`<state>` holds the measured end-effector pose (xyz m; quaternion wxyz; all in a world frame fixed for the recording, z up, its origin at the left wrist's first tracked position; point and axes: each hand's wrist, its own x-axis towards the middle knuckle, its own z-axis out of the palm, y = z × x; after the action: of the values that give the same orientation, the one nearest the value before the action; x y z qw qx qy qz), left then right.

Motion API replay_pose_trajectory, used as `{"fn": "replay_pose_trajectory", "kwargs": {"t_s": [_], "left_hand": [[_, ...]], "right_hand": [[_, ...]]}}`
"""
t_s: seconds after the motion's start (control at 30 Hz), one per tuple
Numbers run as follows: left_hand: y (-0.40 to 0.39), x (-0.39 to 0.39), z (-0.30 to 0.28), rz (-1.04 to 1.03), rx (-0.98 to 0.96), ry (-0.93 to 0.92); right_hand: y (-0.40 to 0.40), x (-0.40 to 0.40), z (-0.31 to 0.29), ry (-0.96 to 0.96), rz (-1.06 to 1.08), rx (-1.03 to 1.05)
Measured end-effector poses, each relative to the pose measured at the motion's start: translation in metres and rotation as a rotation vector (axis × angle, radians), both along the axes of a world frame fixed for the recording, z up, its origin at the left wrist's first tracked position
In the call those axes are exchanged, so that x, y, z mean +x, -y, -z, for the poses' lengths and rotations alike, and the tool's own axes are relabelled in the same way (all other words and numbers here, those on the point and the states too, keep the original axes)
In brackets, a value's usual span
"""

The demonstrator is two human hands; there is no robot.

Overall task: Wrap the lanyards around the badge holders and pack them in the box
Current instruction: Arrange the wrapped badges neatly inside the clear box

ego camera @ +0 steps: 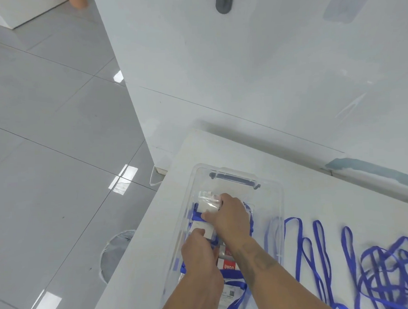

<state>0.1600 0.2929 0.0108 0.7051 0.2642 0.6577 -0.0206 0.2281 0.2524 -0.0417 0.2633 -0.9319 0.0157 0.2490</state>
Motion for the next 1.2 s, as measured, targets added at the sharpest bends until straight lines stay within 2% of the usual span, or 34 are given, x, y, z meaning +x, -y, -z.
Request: {"fn": "replay_pose_trajectory", "kwargs": {"t_s": [0.17,0.4,0.67,0.8,0.93,1.2], "left_hand": [[0.001,0.001,-0.006,-0.044,0.000,0.004],[0.005,0.001,-0.018,0.005,0.039,0.001],[0.014,-0.010,-0.035,0.090,0.091,0.030],[0.019,-0.015,-0.038,0.170,0.190,0.091],[0.037,-0.014,-0.059,0.255,0.340,0.218],[0.098,-0.007,-0.095,0.540,0.704,0.502]], "right_hand": [[0.000,-0.009,-0.001,0.033,0.119,0.105],[0.009,-0.009,-0.017,-0.105,0.354,0.304],[0.022,-0.018,-0.048,-0.172,0.460,0.520],[0.038,-0.030,-0.076,-0.118,0.448,0.657],[0.075,-0.041,-0.118,0.033,0.405,0.771],[0.192,-0.057,-0.152,0.273,0.389,0.703]]}}
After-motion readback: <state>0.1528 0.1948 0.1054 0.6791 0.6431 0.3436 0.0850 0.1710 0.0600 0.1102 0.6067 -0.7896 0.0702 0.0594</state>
